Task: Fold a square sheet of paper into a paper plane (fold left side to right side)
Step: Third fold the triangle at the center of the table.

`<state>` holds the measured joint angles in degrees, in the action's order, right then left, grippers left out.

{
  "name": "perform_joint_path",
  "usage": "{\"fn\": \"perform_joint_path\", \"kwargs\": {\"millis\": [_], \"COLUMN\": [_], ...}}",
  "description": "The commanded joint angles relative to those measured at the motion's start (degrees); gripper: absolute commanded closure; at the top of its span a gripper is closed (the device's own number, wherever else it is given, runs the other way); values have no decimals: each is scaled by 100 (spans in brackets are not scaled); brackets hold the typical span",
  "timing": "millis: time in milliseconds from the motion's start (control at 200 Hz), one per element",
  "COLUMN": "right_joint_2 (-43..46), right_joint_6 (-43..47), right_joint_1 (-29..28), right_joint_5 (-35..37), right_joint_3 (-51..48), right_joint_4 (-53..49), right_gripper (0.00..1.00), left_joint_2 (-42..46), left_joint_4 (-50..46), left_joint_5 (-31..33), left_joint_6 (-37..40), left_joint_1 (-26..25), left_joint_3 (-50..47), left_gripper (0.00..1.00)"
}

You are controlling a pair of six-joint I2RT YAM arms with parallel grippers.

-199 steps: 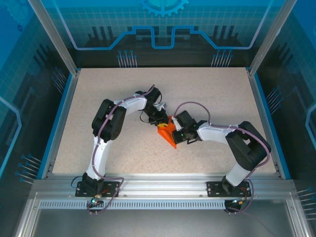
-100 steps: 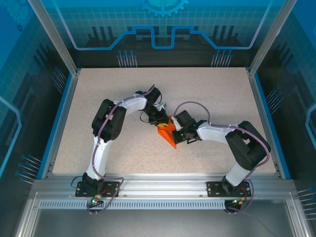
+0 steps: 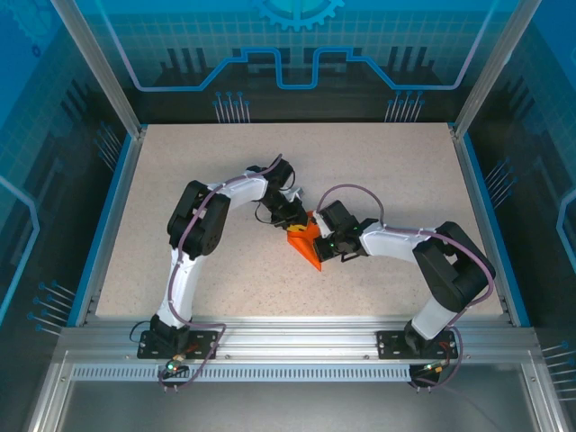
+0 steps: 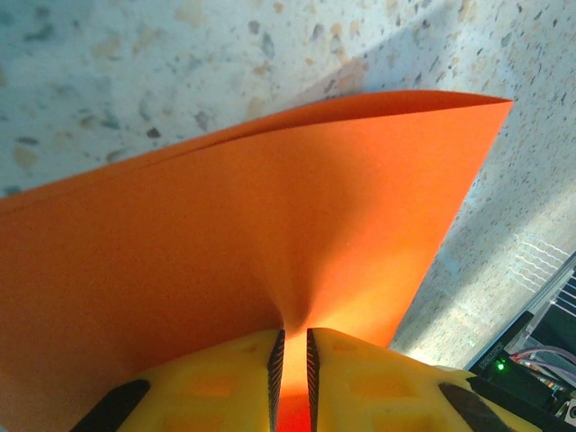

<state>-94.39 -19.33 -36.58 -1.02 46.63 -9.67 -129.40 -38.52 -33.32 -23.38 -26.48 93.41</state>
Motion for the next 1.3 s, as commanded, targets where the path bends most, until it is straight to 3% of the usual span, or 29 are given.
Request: {"fn": "perform_joint_path", "kwargs": {"millis": [0,800,1296], "right_joint_2": [98,-288,-537], "right_joint_6": [-9,93,274], "right_joint_1": [46,37,-128], "right_joint_5": [18,86,84], "right_joint_3": [107,245,340], "right_joint_4": [-148,-372,-720], "right_gripper": [100,100,100], "left_joint_2": [-256,-200,165], "left_joint_4": [-217,-251,-1205], "left_joint_5": [255,236,357], "left_joint_6": [158,172,611], "left_joint_1": [-88,-86,185], "left_joint_3": [-44,-4,1166], "left_gripper": [81,81,67]}}
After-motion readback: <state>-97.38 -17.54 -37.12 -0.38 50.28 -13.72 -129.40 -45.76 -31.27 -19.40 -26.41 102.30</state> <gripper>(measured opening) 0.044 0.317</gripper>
